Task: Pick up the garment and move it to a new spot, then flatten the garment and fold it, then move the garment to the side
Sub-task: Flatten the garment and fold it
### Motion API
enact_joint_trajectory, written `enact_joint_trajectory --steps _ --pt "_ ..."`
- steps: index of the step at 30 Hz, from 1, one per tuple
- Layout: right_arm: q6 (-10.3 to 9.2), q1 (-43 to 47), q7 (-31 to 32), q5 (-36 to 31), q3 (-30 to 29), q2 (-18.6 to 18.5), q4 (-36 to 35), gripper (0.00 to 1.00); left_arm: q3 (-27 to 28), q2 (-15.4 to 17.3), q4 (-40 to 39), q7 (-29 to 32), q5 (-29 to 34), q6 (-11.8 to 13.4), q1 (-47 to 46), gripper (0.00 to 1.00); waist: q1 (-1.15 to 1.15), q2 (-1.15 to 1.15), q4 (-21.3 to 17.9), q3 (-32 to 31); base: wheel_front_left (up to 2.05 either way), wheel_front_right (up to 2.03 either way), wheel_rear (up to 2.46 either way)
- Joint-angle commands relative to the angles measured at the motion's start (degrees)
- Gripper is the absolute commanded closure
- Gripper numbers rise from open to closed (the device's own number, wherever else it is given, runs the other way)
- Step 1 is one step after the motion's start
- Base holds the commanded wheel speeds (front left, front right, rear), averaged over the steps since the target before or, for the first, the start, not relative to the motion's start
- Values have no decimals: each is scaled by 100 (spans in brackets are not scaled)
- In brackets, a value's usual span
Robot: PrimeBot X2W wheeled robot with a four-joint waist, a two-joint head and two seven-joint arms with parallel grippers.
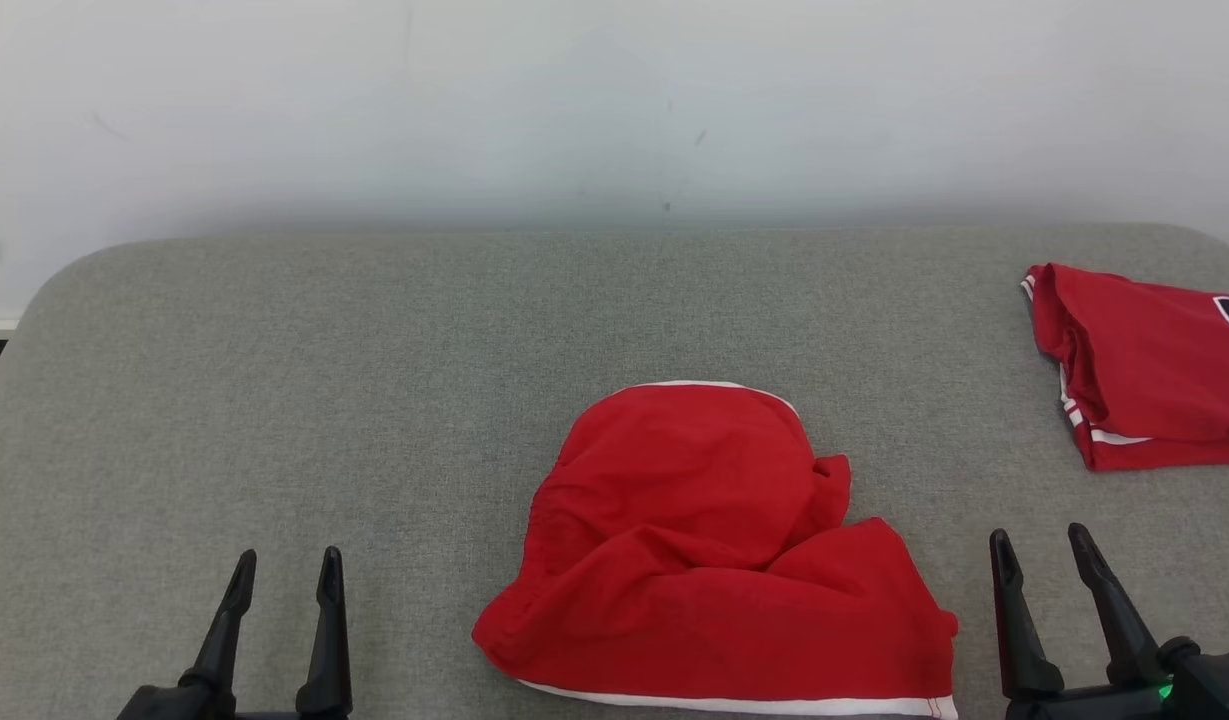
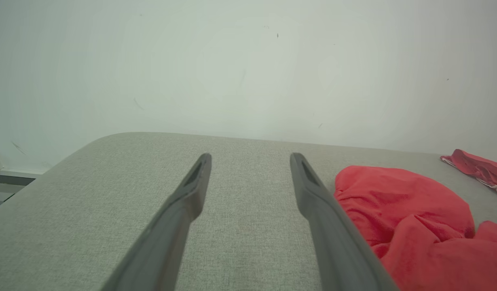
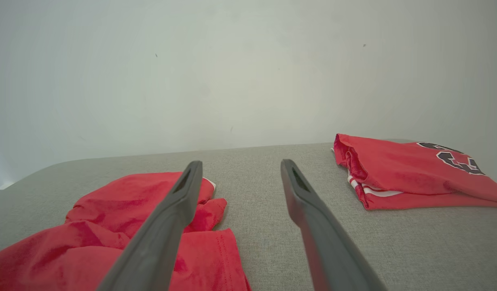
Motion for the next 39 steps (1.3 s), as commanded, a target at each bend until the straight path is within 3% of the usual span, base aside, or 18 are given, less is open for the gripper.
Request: enact_joint_trajectory --steps 1,11,17,30,39 --pt "-16 93 -4 -68 -5 42 -33 0 7 17 -28 -16 43 -6 86 0 0 0 -4 0 0 0 0" --pt "-16 97 -4 -143 -5 315 -60 0 21 -20 -98 -16 83 -6 99 0 0 0 43 26 0 0 0" --pt "-16 89 -4 -180 65 284 58 0 5 16 -59 -16 37 -6 123 0 0 0 53 20 0 0 0" --pt "-16 -25 -4 89 531 -419 1053 0 -1907 1314 840 -16 -475 2 -223 0 0 0 -65 195 0 0 0" --pt "-16 -113 -3 312 1086 -584 1586 0 -3087 1826 1491 -16 -854 2 -877 0 0 0 -198 385 0 0 0"
